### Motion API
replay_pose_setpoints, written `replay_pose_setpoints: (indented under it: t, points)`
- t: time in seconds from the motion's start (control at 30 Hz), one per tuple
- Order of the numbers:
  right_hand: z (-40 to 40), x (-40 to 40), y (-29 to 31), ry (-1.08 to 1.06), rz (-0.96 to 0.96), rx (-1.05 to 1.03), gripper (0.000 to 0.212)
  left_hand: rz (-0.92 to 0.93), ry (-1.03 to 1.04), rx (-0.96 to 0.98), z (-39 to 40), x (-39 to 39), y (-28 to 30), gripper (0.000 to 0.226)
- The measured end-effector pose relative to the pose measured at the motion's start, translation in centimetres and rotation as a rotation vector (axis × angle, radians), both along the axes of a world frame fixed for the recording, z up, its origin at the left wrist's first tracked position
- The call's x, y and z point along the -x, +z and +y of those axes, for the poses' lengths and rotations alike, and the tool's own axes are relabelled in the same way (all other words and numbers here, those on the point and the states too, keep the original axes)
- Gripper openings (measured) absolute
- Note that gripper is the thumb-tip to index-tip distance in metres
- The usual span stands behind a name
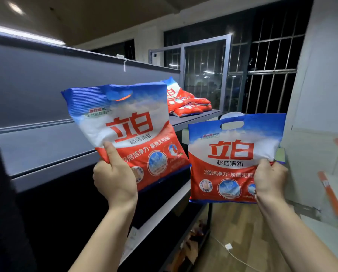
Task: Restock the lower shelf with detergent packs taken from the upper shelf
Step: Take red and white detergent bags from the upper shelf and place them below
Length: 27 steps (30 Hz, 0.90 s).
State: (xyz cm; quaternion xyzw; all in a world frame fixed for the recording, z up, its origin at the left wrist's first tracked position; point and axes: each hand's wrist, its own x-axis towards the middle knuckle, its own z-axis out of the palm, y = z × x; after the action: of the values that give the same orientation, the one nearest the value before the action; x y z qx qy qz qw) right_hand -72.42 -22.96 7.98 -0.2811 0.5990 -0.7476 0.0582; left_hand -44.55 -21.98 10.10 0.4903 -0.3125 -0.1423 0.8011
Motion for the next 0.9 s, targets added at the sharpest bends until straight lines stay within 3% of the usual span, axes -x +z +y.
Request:
replay_pose_setpoints:
  t: [0.2,0.37,0.57,0.7,0.9]
  points:
    - [-9.9,3.9,3.8,0.012,-0.036,0.060,0.020,0.119,0.005,0.105,-9.5,2.8,3.4,0.056]
    - [-17.5,7.4,5.9,-0.010,-0.050,0.028,0.021,0.107,0.101,0.161,-17.2,5.8,7.2,0.060]
    - [-24.7,11.3,7.5,0.003,-0.064,0.041,0.018,0.066,0.052,0.170,-24.8,8.6,9.6,0.054]
    - [-30.6,14.1,8.7,0.035,-0.098,0.077,0.017,-0.029,0.173,0.187,-29.9,9.5,11.5,0.053]
    - [-41.7,19.7,9.9,0.159,-0.156,0.201,0.014,0.010,0.331,0.250,-37.9,11.4,14.4,0.053]
